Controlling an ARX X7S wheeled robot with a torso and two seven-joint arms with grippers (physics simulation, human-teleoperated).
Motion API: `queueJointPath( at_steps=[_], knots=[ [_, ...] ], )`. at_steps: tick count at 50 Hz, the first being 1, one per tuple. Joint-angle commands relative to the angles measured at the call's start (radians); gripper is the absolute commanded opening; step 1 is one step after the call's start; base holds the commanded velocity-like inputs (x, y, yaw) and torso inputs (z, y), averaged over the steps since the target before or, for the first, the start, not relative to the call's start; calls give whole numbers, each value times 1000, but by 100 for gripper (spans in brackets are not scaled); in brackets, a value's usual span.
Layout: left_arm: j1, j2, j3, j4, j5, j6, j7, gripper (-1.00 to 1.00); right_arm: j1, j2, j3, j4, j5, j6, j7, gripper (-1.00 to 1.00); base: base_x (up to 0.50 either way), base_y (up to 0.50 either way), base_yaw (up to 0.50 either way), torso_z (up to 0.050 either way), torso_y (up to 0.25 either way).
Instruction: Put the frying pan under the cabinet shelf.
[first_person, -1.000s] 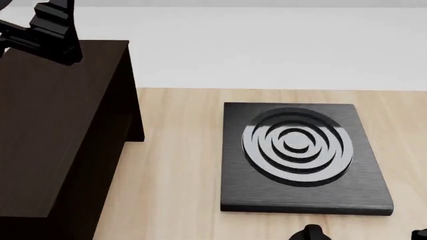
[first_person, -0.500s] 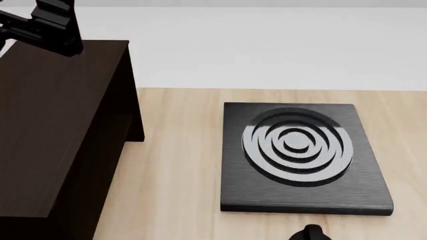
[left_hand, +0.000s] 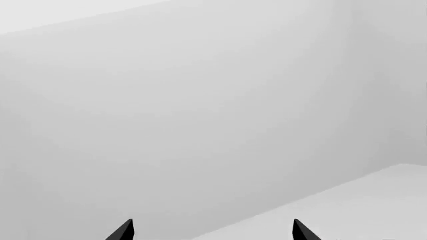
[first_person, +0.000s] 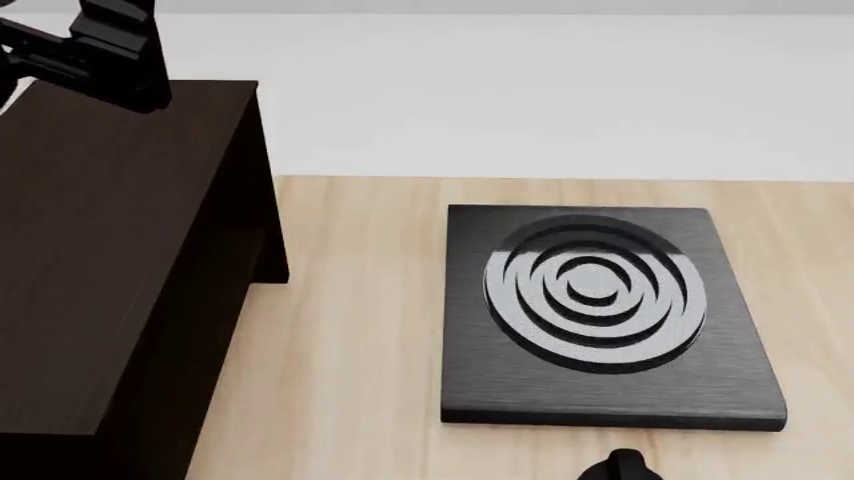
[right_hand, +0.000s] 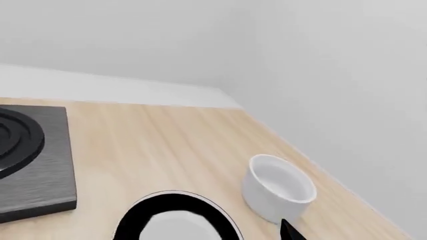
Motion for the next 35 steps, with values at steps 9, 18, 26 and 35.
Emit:
queueJointPath(
  at_steps=[9,18,26,35],
  knots=[
    [1,1,10,-16,-1,16,2,100,-37,-2,18,52,-1,-5,-19,100,0,0,0,0,0],
    [0,0,11,-29,1,29,2,100,-69,-13,17,57,-2,-10,-28,100,0,0,0,0,0],
    [4,0,13,-35,1,39,3,100,-100,-26,26,48,1,-14,-37,100,0,0,0,0,0],
    [7,0,13,-35,-3,42,2,100,-124,-33,3,98,-16,-51,-49,100,0,0,0,0,0]
  ],
)
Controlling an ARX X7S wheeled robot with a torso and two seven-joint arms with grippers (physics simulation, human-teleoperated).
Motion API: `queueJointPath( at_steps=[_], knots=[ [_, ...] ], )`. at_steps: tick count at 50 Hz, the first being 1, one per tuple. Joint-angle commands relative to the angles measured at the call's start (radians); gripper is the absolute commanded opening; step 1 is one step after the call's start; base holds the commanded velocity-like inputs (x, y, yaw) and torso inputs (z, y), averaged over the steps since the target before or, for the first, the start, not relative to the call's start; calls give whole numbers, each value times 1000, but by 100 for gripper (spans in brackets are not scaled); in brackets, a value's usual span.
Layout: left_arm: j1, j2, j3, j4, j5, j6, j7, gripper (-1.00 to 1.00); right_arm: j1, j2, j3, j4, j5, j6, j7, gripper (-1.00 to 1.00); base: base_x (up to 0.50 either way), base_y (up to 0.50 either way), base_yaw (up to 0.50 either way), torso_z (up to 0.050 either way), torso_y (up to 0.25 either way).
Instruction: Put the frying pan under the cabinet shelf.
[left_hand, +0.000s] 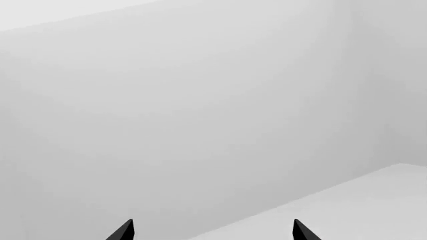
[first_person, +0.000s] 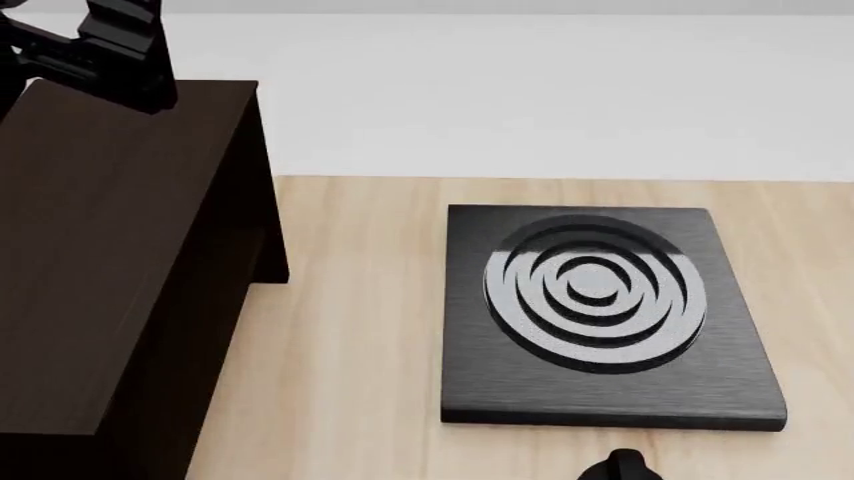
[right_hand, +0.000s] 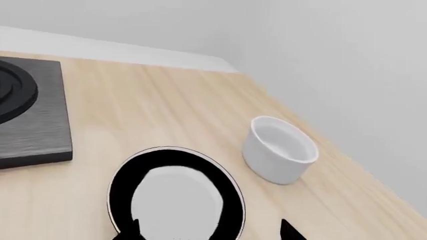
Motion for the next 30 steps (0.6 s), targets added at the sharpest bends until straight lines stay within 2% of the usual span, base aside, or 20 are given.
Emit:
queueJointPath(
  at_steps=[1,10,30],
  knots=[
    [4,0,2,-3,-3,7,-1,100,-24,-7,-27,43,-14,-28,-10,100,0,0,0,0,0],
    [4,-2,2,-2,-6,6,-4,100,1,-12,-122,132,-45,-83,-8,100,0,0,0,0,0],
    [0,-4,7,2,-11,4,-9,100,-4,-25,-146,161,-42,-86,-11,100,0,0,0,0,0]
  ],
)
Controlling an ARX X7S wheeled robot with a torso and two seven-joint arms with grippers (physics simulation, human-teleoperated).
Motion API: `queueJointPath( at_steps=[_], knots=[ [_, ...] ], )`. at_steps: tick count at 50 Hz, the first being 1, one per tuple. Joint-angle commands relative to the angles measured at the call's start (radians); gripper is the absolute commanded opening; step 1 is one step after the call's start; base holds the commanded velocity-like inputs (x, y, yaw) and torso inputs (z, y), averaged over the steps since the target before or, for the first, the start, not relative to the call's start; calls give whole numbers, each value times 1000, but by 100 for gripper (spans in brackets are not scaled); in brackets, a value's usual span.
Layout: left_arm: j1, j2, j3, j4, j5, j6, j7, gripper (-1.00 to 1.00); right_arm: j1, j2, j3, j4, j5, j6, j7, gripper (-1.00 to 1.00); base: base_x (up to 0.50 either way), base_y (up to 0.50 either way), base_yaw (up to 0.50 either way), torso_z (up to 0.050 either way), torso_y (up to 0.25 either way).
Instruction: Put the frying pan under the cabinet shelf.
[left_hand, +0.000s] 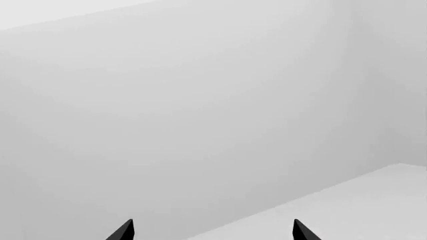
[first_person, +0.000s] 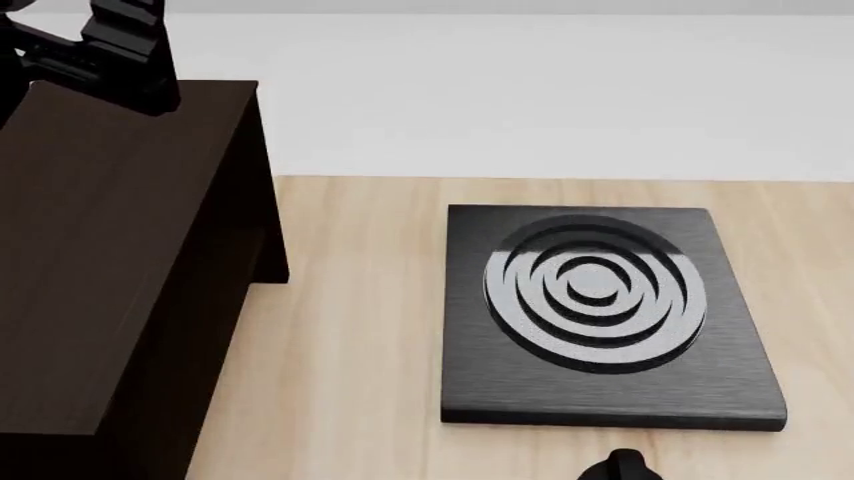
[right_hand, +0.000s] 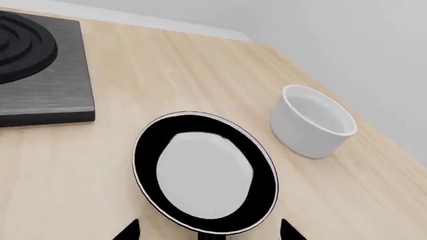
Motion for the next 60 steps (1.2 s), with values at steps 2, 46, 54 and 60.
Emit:
queueJointPath(
  at_steps=[2,46,54,60],
  knots=[
    [0,-1,3,1,-3,2,-3,100,-12,-12,-6,23,-1,-11,-3,100,0,0,0,0,0],
    [-3,-1,16,-10,-10,13,-10,100,-19,-30,-13,318,-38,-191,-68,100,0,0,0,0,0],
    [-6,0,23,-12,-10,13,-12,100,-18,-29,-10,416,-48,-260,-98,100,0,0,0,0,0],
    [-7,1,29,-16,-9,14,-13,100,-8,-30,-17,477,-56,-295,-109,100,0,0,0,0,0]
  ],
)
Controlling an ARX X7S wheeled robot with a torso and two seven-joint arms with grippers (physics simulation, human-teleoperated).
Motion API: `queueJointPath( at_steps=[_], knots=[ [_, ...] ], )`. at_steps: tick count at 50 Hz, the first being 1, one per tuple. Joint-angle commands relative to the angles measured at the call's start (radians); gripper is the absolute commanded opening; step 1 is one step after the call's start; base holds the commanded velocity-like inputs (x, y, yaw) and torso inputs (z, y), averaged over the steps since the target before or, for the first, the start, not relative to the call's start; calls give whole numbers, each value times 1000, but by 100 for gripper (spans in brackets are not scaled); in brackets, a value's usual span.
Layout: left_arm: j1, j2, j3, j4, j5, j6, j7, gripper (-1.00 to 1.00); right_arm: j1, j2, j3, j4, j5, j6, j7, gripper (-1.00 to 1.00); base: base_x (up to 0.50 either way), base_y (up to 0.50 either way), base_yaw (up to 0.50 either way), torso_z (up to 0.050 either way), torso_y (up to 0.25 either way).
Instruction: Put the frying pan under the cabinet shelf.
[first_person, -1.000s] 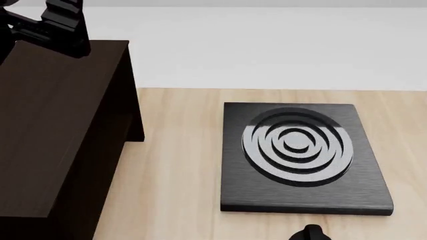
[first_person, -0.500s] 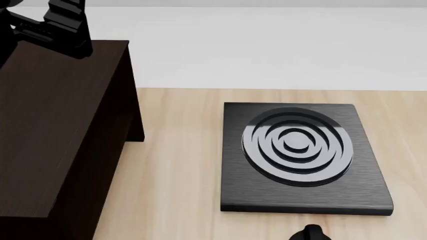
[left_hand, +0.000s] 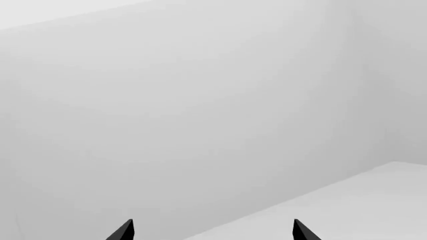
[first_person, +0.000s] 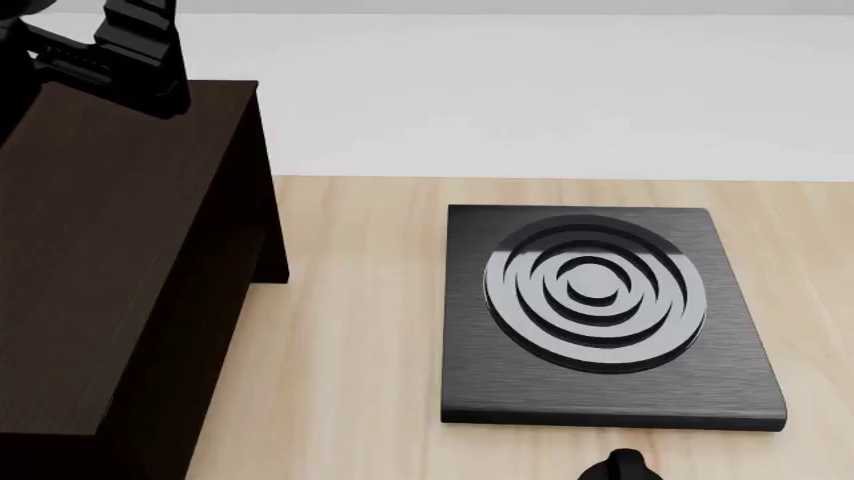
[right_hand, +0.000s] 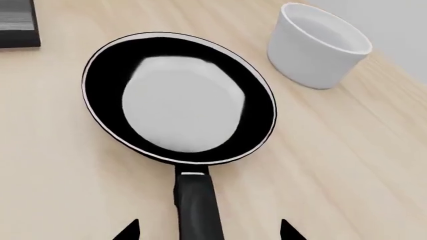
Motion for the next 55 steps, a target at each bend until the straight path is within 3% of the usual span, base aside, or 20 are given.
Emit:
queueJointPath(
  at_steps=[1,55],
  knots=[
    [-5,2,8,-3,-1,-1,-3,100,12,1,-5,120,-12,-73,-28,100,0,0,0,0,0],
    [-21,7,35,4,-11,-7,-17,100,75,-20,-46,341,-19,-144,-51,100,1,-1,0,0,0]
  ],
)
